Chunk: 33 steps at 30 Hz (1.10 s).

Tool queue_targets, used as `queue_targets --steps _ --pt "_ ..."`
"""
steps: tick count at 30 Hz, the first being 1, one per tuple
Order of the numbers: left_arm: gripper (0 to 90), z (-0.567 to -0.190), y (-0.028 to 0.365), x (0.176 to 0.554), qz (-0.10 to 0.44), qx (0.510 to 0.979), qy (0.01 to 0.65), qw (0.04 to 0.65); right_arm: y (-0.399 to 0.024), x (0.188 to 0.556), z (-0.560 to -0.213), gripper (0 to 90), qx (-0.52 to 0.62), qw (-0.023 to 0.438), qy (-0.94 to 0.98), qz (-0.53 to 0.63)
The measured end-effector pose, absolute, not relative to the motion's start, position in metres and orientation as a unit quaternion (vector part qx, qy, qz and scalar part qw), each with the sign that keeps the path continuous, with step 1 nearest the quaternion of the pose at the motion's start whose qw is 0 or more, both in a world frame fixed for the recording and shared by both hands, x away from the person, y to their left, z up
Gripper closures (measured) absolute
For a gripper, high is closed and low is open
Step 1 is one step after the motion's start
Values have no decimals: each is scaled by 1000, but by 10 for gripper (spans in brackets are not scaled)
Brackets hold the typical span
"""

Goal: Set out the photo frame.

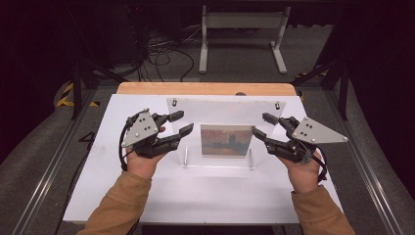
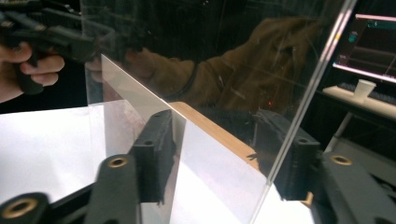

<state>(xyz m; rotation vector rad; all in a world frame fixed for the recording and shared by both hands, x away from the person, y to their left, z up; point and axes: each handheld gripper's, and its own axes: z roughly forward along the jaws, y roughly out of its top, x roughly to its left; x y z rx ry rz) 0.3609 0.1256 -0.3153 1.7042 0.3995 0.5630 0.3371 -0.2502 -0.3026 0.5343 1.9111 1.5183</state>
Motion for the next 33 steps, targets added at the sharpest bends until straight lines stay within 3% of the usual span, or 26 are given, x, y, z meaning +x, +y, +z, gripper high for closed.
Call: queue_targets --steps 3,16,18,33 --pt "436 -326 123 367 233 743 178 602 -250 342 -306 447 208 308 729 576" --pt "377 -340 111 374 214 745 190 602 -255 361 -319 210 240 295 728 570" --pt "341 -343 111 377 207 745 197 603 -257 364 -320 195 245 292 727 571" --pt "325 -355 114 390 181 746 229 598 -264 372 -329 160 264 280 734 559"
